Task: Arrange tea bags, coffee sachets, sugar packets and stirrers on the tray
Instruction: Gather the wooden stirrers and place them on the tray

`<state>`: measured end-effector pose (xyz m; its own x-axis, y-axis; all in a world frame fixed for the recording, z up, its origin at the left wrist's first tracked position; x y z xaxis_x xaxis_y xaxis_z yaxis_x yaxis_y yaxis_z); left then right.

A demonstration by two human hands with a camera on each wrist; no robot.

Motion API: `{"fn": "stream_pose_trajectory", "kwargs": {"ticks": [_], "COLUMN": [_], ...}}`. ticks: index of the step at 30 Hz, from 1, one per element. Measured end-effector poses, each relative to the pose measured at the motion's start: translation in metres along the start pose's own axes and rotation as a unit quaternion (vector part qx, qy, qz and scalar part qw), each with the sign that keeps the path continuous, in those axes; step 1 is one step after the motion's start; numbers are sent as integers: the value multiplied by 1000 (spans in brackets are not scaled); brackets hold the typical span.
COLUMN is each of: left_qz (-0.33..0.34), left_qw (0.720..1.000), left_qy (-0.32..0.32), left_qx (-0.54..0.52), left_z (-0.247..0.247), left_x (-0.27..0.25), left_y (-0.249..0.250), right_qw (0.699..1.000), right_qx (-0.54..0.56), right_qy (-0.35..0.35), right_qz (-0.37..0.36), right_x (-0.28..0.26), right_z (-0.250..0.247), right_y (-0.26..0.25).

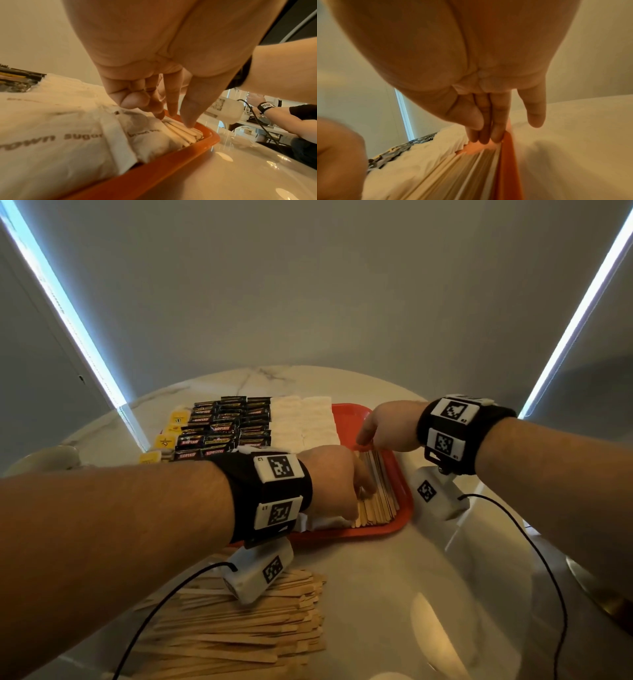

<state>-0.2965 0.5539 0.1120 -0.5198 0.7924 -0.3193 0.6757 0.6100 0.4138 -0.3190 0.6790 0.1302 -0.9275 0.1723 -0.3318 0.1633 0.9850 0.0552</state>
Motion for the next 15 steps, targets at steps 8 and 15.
{"fn": "stream_pose_trajectory", "kwargs": {"ticks": [8, 15], "left_qz": [8, -9], "left_qw": [1000, 1000], "left_qy": [7, 20], "left_qx": [-17, 19], "left_z": [1, 2], "left_x": [-2, 1], "left_y": [0, -4], "right_qw": [999, 997], "right_qx": [41, 67], "right_qy": [22, 5], "right_qz": [-27, -47], "right_x": [1, 2], "right_z": [2, 3], "right_y": [-1, -6]}}
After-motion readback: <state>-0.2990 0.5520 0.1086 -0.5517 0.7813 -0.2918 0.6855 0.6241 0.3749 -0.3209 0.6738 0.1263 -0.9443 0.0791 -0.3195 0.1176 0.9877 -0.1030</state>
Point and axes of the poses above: each hand's wrist, its own x-axis towards the middle knuckle, its own z-axis out of the palm, y = z × x, the point moved 6 cm from there along x, towards the middle knuckle, and after that the axes turned 8 degrees about -x, right-handed, at the moved point
